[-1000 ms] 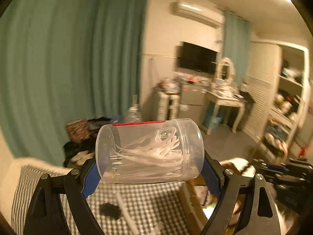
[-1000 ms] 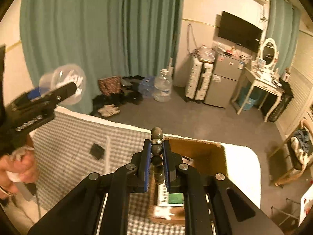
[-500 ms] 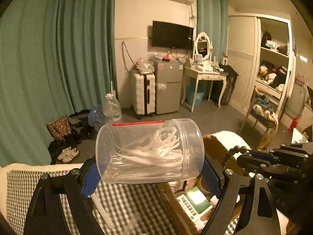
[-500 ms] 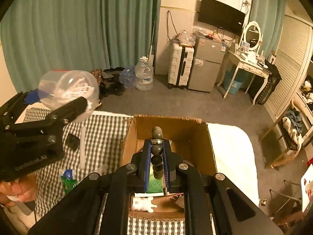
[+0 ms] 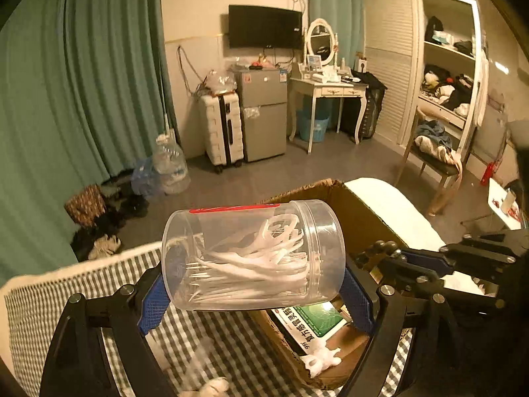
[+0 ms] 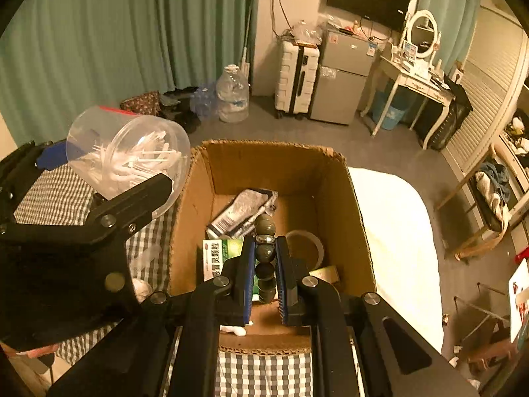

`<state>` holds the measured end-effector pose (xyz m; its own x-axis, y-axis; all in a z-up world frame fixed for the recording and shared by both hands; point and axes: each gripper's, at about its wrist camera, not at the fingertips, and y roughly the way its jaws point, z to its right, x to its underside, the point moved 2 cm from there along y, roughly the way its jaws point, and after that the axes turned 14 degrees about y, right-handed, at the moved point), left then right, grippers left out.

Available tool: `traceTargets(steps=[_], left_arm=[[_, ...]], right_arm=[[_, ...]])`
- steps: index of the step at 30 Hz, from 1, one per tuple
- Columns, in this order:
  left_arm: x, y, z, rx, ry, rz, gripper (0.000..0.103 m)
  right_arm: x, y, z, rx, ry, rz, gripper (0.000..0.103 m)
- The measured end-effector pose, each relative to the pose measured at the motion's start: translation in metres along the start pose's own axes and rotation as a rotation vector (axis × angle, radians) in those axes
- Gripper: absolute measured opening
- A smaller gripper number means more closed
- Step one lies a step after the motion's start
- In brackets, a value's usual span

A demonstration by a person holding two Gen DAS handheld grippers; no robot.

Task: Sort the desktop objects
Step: 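Open the left tool to drop the jar while the right tool drops the bracelet, then move both tools back over the bed toward the green packet and lace cloth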

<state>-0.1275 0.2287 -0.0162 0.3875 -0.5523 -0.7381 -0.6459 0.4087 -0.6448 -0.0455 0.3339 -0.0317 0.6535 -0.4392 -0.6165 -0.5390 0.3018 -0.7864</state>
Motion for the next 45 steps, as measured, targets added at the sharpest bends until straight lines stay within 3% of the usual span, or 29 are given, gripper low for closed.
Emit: traceTargets(steps=[16,20,25,27,28,36,45], left_arm=[[0.013,0.064,0.029,0.1,-0.037,-0.159,0.089],[0.008,0.073,0.03,0.097,-0.061,-0.208,0.09],[-0.005,0.067,0.021,0.079,-0.082,-0.176,0.094],[-0.011,0.062,0.015,0.07,-0.099,-0.162,0.094],[-0.013,0.059,0.012,0.069,-0.109,-0.154,0.094],[-0.021,0.027,-0.01,0.028,-0.136,-0.097,0.095],[-0.008,-0.007,-0.046,-0.012,-0.171,-0.063,0.097]], right_arm=[[0.005,0.047,0.04,0.076,0.074,-0.097,0.011],[0.01,0.056,0.046,0.084,0.085,-0.133,0.012],[0.006,0.048,0.048,0.067,0.082,-0.097,0.016],[0.004,0.043,0.051,0.066,0.1,-0.078,0.029],[0.003,0.041,0.052,0.065,0.108,-0.071,0.03],[-0.003,0.023,0.042,0.066,0.098,-0.034,0.033],[-0.011,0.003,0.018,0.05,0.087,0.007,0.042]])
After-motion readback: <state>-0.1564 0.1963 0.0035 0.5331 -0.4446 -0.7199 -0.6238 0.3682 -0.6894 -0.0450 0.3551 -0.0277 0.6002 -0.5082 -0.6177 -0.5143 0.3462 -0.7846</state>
